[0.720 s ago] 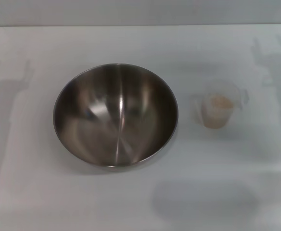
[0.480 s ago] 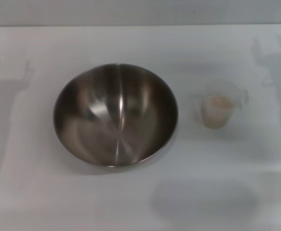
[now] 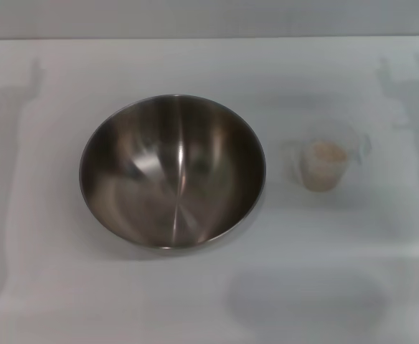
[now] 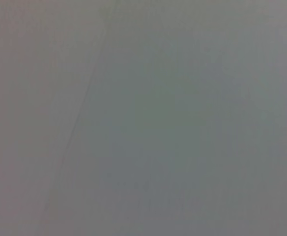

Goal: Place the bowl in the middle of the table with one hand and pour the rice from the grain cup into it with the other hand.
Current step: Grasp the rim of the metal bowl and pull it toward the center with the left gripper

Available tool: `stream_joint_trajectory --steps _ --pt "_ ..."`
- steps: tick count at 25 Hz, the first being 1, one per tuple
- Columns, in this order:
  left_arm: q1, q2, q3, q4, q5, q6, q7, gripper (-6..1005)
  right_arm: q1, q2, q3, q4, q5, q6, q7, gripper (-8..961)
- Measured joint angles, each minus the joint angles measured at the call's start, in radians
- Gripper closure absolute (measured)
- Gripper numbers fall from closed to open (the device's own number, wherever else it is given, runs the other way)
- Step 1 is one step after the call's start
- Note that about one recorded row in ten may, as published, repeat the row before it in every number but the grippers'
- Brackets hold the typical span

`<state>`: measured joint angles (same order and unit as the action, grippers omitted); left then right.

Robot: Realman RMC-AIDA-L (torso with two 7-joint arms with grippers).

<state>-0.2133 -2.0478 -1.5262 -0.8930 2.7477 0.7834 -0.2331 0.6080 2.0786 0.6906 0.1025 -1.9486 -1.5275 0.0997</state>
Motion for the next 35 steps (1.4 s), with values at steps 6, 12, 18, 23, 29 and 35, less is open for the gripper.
stream_joint_trajectory --steps 6,12,18,23,29,35 --pt "0.048 0.033 -0.075 -0.521 0.001 -0.78 0.012 187 -0.001 0.001 0.022 0.002 0.001 0.003 0.0 295" --pt "0.024 0.025 -0.176 -0.886 -0.074 -1.528 0.206 188 0.004 0.0 0.023 0.001 0.001 0.005 0.0 293" --pt "-0.068 -0.012 -0.281 -1.02 -0.22 -2.138 0.457 189 0.008 -0.001 0.023 -0.004 0.001 0.007 0.0 294" --pt "-0.11 -0.013 -0.273 -0.944 -0.211 -2.276 0.466 189 0.008 -0.001 0.023 -0.008 0.001 0.008 0.0 294" --pt "-0.11 -0.016 -0.24 -0.856 -0.207 -2.244 0.468 190 0.01 -0.002 0.021 -0.014 0.0 0.009 0.0 293" --pt "-0.116 -0.016 -0.198 -0.77 -0.204 -2.193 0.472 216 0.006 -0.002 0.017 -0.016 -0.001 0.009 0.0 293"
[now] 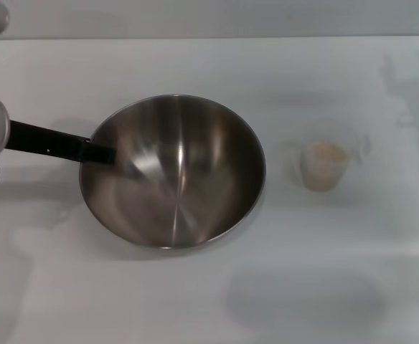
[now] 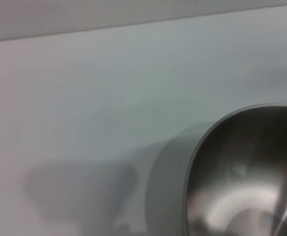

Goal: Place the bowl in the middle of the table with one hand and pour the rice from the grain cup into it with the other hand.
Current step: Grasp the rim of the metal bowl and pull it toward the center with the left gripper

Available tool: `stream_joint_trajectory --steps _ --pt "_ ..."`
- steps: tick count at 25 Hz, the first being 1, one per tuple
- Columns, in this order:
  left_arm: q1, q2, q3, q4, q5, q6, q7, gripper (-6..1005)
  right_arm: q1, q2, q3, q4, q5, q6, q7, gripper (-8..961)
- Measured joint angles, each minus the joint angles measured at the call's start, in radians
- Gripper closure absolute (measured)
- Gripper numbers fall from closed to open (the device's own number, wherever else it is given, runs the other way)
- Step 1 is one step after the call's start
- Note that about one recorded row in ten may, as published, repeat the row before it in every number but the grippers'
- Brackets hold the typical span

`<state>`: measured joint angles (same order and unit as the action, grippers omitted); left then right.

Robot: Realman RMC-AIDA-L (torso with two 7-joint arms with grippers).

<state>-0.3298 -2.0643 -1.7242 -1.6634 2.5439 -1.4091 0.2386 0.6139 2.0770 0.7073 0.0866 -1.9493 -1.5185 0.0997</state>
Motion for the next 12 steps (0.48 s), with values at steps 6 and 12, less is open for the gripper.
stream_joint_trajectory --steps 6,12 --pt "-0.017 -0.001 0.015 0.083 0.002 0.037 0.017 261 -0.004 0.0 -0.003 0.0 -0.004 0.0 0.0 293" --pt "-0.025 0.0 0.023 0.126 0.002 0.063 0.055 306 -0.005 0.0 -0.005 0.004 -0.006 0.0 0.0 294"
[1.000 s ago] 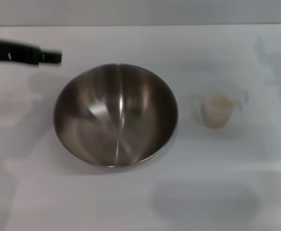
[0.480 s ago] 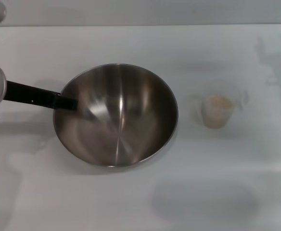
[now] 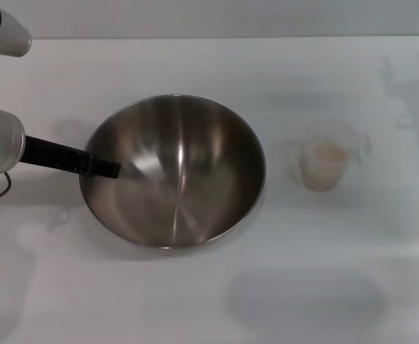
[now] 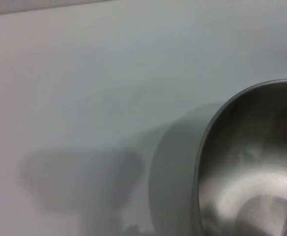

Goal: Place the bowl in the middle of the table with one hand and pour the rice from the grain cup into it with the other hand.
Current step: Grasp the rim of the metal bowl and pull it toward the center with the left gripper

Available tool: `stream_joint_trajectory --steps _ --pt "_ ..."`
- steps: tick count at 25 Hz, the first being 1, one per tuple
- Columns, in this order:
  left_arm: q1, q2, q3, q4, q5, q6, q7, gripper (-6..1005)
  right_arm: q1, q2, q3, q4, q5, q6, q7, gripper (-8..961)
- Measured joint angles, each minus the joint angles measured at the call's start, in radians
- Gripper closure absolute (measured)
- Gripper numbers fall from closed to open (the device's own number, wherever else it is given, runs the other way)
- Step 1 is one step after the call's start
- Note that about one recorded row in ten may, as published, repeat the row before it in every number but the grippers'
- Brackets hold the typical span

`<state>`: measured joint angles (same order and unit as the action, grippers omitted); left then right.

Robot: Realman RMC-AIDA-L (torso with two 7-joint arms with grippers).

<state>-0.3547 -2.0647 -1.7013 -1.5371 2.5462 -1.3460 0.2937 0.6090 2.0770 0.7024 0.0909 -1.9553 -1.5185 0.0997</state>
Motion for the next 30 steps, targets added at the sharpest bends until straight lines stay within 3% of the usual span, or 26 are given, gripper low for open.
stream_joint_trajectory --steps 9,14,16,24,30 --pt "-0.018 0.0 0.008 0.037 0.011 0.004 0.011 373 0.0 0.0 -0.002 0.003 -0.001 -0.005 0.0 294" --pt "-0.027 0.001 0.004 0.039 0.011 0.002 0.011 611 -0.002 0.0 -0.002 0.003 0.0 -0.002 0.0 295" --pt "-0.032 0.002 0.002 0.043 0.011 -0.001 0.014 843 -0.001 0.0 -0.001 0.003 0.0 -0.001 0.0 295" --pt "-0.048 0.002 -0.017 0.069 0.002 -0.006 0.033 899 -0.001 0.0 0.002 0.003 0.001 0.0 0.0 295" --pt "-0.062 0.002 -0.084 0.062 -0.08 0.001 0.066 938 0.0 0.0 0.005 0.003 0.002 0.0 0.0 296"
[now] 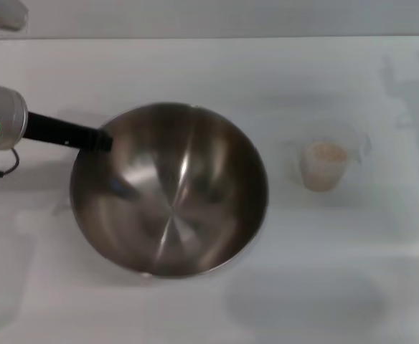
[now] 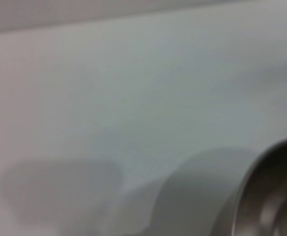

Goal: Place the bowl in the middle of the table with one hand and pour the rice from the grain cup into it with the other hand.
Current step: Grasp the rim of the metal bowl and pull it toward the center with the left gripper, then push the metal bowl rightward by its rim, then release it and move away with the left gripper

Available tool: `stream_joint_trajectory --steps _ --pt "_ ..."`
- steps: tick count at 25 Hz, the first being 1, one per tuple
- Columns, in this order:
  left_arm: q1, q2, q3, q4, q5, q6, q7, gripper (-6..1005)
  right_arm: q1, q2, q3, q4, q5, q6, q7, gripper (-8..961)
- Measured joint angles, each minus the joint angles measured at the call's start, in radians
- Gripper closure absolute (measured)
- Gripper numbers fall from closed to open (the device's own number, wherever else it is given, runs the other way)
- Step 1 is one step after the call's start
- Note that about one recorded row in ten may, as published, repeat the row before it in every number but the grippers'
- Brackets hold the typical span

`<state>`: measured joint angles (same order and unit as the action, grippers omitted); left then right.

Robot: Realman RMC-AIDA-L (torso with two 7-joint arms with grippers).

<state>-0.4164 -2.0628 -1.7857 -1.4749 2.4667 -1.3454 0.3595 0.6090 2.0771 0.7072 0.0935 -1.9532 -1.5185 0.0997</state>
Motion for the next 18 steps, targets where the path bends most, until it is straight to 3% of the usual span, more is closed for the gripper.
stream_joint_trajectory --steps 10,14,16,18 --pt "-0.133 -0.005 0.001 0.058 -0.045 0.074 0.016 958 -0.002 0.001 0.002 -0.002 0.003 0.0 0.004 294" --pt "-0.225 -0.004 0.013 0.208 -0.037 0.174 0.021 957 -0.003 0.001 0.003 -0.004 0.004 0.0 0.007 295" --pt "-0.29 -0.002 0.011 0.337 -0.019 0.228 0.033 958 -0.003 0.001 0.003 -0.003 0.004 0.0 0.008 295" --pt "-0.3 -0.001 0.01 0.359 -0.014 0.238 0.037 951 -0.003 0.001 0.003 -0.001 0.004 0.0 0.008 295"
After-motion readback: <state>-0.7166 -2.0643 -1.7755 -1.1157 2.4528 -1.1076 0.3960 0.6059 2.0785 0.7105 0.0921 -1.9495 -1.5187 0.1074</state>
